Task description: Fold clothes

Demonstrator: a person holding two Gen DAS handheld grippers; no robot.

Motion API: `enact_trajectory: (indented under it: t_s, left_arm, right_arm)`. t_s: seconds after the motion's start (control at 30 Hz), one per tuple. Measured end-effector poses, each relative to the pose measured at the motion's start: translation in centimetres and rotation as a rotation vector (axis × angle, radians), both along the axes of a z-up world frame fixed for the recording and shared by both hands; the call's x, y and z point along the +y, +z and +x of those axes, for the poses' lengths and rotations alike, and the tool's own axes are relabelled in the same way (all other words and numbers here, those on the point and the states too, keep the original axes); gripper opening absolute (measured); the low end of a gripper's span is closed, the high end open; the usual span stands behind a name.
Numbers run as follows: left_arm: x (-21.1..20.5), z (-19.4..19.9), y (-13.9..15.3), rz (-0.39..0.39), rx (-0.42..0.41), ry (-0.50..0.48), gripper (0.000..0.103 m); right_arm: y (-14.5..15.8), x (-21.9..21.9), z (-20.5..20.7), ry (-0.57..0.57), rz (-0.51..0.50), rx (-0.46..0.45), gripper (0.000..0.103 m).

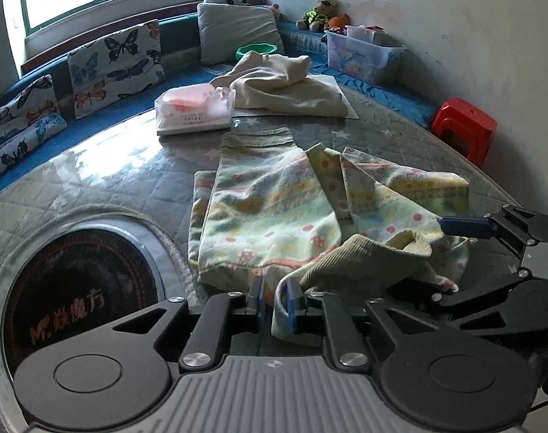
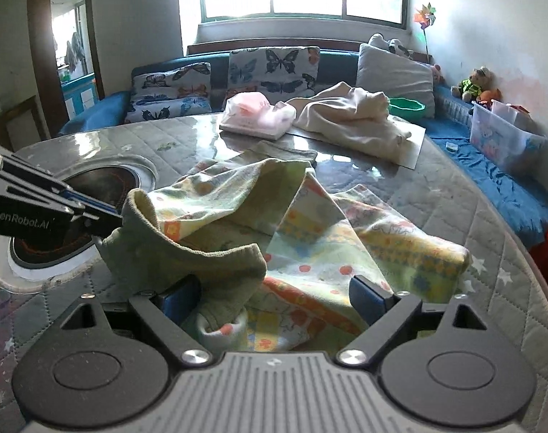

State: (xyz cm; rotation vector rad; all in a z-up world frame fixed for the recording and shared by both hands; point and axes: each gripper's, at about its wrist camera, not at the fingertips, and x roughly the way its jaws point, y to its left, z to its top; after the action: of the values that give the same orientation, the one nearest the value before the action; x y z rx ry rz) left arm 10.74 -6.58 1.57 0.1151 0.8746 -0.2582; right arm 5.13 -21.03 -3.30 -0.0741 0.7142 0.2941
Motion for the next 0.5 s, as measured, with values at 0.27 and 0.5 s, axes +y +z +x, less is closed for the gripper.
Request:
enact_trajectory:
  t_s: [0.27, 0.5]
  left_arm:
    - [-1.4, 2.0, 0.5, 0.02, -0.015, -0.018, 0.025]
    - [-3.1, 4.6, 0.8, 0.019, -0.002, -0.026, 0.036]
  right_arm:
    - [-0.4, -0.2, 0.7, 0.005, 0.001, 0.016, 0.095]
    - [-0.4, -0.2, 0.8, 0.012, 0.004, 0.02, 0.095]
